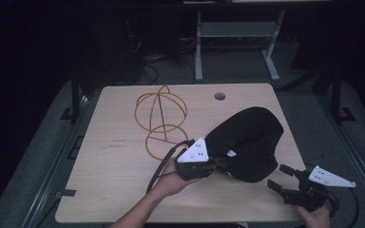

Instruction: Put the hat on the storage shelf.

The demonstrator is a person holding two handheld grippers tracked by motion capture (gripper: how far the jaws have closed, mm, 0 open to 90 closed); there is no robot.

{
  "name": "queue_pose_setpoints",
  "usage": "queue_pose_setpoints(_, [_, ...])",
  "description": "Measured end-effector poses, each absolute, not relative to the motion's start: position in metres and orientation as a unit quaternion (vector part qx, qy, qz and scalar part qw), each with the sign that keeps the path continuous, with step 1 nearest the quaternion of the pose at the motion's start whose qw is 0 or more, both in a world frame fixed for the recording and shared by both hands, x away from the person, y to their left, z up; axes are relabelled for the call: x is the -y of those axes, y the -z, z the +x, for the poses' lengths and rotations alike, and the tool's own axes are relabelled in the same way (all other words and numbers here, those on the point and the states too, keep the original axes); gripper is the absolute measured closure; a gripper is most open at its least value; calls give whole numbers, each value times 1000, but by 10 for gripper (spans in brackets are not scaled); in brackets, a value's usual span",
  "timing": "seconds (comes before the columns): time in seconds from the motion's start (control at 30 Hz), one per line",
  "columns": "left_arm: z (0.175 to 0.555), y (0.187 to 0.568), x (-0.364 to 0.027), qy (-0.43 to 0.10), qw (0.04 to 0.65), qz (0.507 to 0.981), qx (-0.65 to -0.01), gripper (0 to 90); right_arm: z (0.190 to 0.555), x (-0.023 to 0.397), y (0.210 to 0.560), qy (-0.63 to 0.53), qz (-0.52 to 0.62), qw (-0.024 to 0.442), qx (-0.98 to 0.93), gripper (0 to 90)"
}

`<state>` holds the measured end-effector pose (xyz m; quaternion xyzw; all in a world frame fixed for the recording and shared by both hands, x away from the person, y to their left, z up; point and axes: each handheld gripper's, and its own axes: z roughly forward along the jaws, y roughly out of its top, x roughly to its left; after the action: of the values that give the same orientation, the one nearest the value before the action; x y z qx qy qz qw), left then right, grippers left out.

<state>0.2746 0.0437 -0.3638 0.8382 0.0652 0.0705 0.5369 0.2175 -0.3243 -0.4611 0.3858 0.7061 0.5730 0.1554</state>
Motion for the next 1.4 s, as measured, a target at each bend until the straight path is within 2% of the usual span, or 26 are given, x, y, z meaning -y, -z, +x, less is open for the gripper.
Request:
queue_pose_setpoints(0.3, [274, 362, -46, -66, 544, 835, -56, 858, 228, 327, 457, -594, 348, 143, -711, 163])
queue_pose_setpoints(0.47, [273, 362, -44, -65, 544, 835, -52, 858, 234, 325, 457, -600, 331, 134, -716, 233])
queue_pose_setpoints(0.5, [273, 362, -43, -66, 544, 835, -51, 858, 235, 325, 457, -604, 328, 132, -714, 279])
queue_pose_setpoints(0.53, [273, 362, -42, -65, 543, 836, -51, 858, 237, 324, 458, -610, 317, 128, -715, 366])
queue_pose_setpoints(0.57, [273, 362, -41, -65, 542, 836, -50, 858, 237, 324, 458, -610, 317, 128, -715, 366])
queue_pose_setpoints(0.6, [274, 363, -40, -65, 543, 836, -49, 858, 237, 322, 458, -607, 317, 128, -717, 411])
queue_pose_setpoints(0.63, [274, 363, -38, -65, 542, 837, -48, 858, 238, 321, 458, -603, 317, 127, -721, 483])
queue_pose_setpoints(0.67, [274, 363, -37, -64, 543, 836, -49, 858, 239, 318, 459, -597, 316, 135, -725, 603])
queue_pose_setpoints(0.7, [274, 363, -36, -64, 544, 835, -49, 858, 239, 318, 459, -597, 316, 135, -725, 603])
queue_pose_setpoints(0.73, [274, 363, -36, -64, 545, 835, -50, 858, 239, 317, 459, -596, 314, 137, -726, 663])
queue_pose_setpoints(0.77, [274, 363, -35, -64, 544, 835, -49, 858, 239, 317, 458, -592, 316, 143, -727, 770])
queue_pose_setpoints(0.8, [274, 363, -35, -65, 544, 835, -49, 858, 239, 317, 458, -592, 316, 143, -727, 770])
queue_pose_setpoints(0.87, [274, 363, -36, -66, 542, 836, -50, 857, 238, 318, 457, -590, 324, 149, -724, 831])
queue_pose_setpoints(1.4, [270, 359, -51, -96, 525, 843, -58, 850, 234, 319, 435, -595, 328, 172, -713, 849])
